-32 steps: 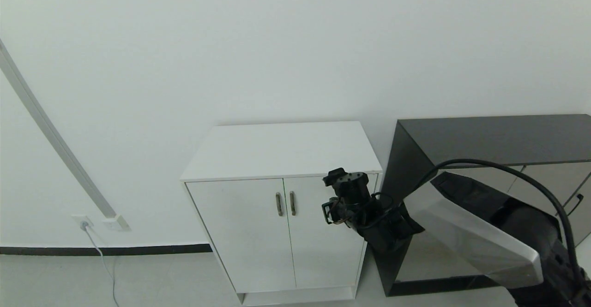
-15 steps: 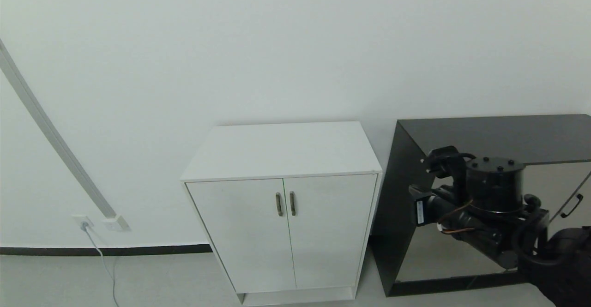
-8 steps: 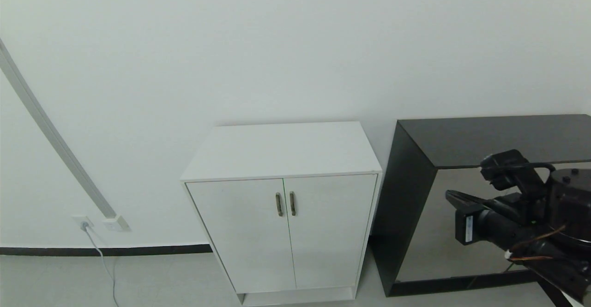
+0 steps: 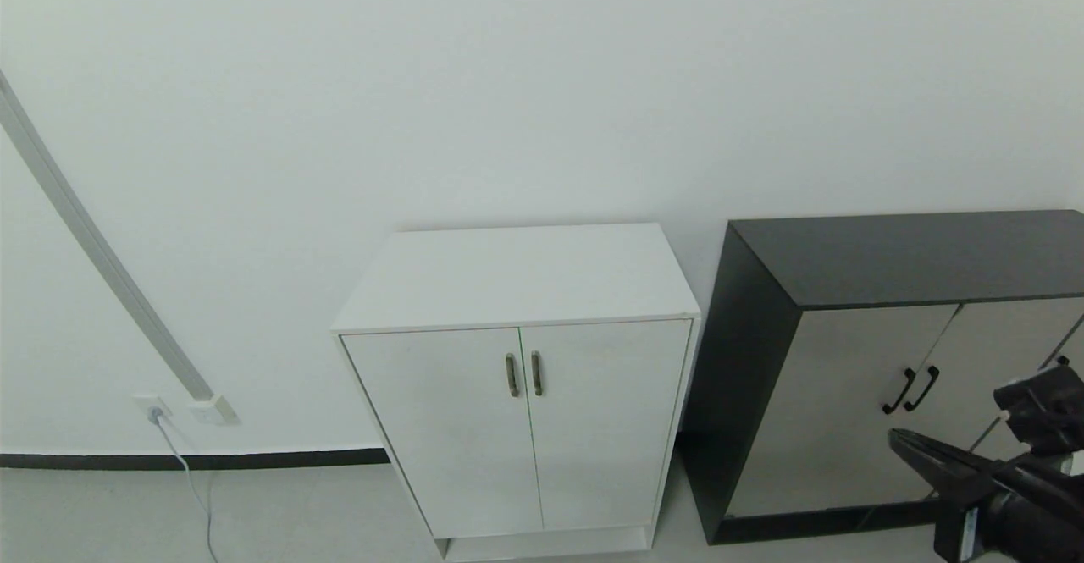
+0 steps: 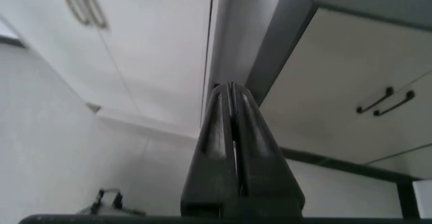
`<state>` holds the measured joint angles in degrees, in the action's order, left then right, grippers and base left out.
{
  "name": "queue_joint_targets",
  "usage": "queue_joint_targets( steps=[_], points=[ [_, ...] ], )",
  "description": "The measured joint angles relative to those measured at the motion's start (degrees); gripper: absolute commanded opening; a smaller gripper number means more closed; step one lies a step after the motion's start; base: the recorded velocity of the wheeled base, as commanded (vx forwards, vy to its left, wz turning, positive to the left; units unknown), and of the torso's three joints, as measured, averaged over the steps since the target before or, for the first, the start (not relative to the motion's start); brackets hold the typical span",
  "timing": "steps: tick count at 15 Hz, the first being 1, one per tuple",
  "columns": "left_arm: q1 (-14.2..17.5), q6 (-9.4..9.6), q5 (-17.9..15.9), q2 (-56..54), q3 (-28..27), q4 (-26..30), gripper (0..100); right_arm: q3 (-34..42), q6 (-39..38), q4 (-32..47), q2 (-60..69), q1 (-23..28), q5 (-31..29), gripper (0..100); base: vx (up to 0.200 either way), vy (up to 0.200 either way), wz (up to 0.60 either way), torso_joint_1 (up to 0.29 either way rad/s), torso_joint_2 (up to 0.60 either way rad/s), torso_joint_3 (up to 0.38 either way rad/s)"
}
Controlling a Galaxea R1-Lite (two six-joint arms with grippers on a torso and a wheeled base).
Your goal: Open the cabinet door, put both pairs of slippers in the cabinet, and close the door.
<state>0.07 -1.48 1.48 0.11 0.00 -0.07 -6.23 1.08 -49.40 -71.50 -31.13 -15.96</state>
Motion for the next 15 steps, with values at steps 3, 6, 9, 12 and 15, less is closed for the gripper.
queue_joint_targets(
  steps=[3, 6, 9, 12, 15],
  points=[
    [0.00, -0.02, 0.00, 0.00, 0.00, 0.00, 0, 5.22, -4.58, 3.22, 3.58, 0.00, 1.76, 0, 0.000, 0.000, 0.00, 0.000, 0.00, 0.000],
    [0.00, 0.00, 0.00, 0.00, 0.00, 0.00, 0, 6.10, -6.47, 11.79, 9.44, -0.01, 2.04, 0, 0.000, 0.000, 0.00, 0.000, 0.00, 0.000],
    [-0.02, -0.07, 0.00, 0.00, 0.00, 0.00, 0, 6.23, -6.44, 21.50, 18.47, -0.06, 2.74, 0, 0.000, 0.000, 0.00, 0.000, 0.00, 0.000],
    [-0.05, -0.07, 0.00, 0.00, 0.00, 0.00, 0, 6.23, -6.34, 33.11, 29.31, -0.17, 4.06, 0, 0.000, 0.000, 0.00, 0.000, 0.00, 0.000],
    [0.00, -0.07, 0.00, 0.00, 0.00, 0.00, 0, 6.21, -6.33, 44.56, 40.61, 0.49, 8.41, 0, 0.000, 0.000, 0.00, 0.000, 0.00, 0.000]
  ],
)
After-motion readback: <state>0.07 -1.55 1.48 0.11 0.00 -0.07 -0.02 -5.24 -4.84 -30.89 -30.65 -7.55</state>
